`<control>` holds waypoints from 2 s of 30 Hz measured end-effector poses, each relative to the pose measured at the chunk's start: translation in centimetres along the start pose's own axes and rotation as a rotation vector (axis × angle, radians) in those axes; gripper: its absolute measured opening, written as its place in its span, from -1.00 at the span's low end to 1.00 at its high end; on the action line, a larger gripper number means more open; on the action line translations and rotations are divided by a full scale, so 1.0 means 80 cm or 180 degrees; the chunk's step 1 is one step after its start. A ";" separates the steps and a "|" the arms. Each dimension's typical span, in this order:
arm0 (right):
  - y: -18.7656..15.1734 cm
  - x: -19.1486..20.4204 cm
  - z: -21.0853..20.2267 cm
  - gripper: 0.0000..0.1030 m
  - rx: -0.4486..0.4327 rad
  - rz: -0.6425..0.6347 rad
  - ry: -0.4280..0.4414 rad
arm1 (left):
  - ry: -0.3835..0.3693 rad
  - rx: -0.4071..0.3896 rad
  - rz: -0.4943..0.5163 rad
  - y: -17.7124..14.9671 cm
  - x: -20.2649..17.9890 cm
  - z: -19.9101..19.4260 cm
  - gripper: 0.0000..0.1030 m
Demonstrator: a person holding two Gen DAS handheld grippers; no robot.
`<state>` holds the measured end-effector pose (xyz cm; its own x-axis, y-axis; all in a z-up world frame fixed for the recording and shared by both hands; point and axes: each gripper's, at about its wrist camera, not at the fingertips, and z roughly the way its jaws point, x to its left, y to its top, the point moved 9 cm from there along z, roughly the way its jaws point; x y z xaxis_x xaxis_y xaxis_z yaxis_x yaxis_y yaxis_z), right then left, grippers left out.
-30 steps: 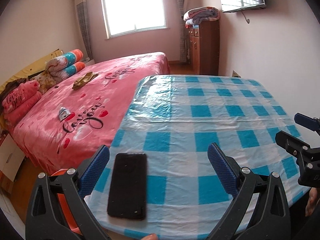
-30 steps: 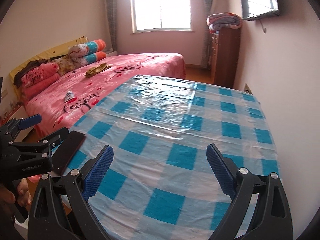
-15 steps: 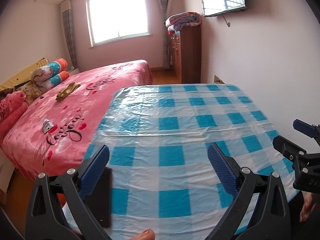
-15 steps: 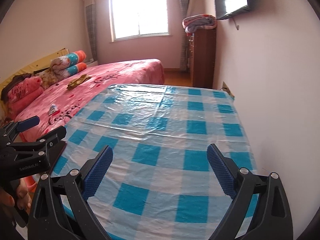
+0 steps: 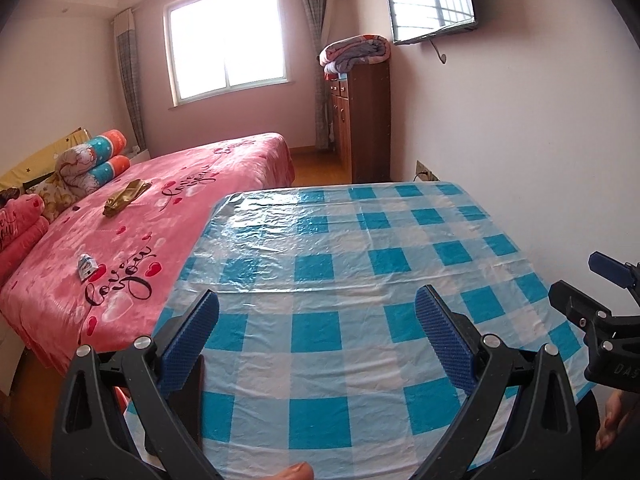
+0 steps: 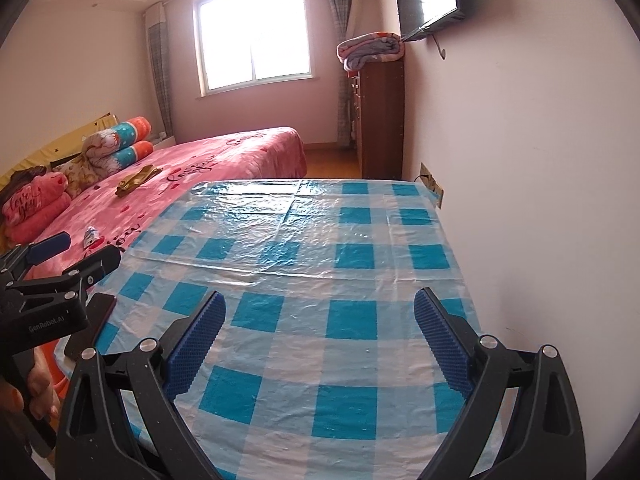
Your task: Collect trash
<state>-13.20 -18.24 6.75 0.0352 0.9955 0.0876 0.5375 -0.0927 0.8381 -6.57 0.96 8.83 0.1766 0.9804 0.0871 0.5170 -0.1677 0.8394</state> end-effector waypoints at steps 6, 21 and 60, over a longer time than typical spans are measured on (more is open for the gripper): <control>0.001 -0.003 -0.003 0.83 -0.0015 0.0011 -0.0029 | -0.0021 -0.0024 0.0012 0.006 -0.006 -0.002 0.92; 0.003 -0.011 -0.008 0.83 -0.0019 -0.0009 -0.0134 | -0.0093 -0.0059 0.0009 0.005 -0.012 -0.003 0.92; -0.017 -0.029 0.021 0.83 0.0132 0.0038 -0.0222 | -0.0233 0.0082 -0.0047 -0.008 -0.022 0.036 0.92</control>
<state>-12.55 -20.42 4.51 0.0995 0.9933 0.0584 0.5711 -0.1051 0.8141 -4.84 -0.94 6.60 0.2291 0.9728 0.0345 0.5411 -0.1567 0.8262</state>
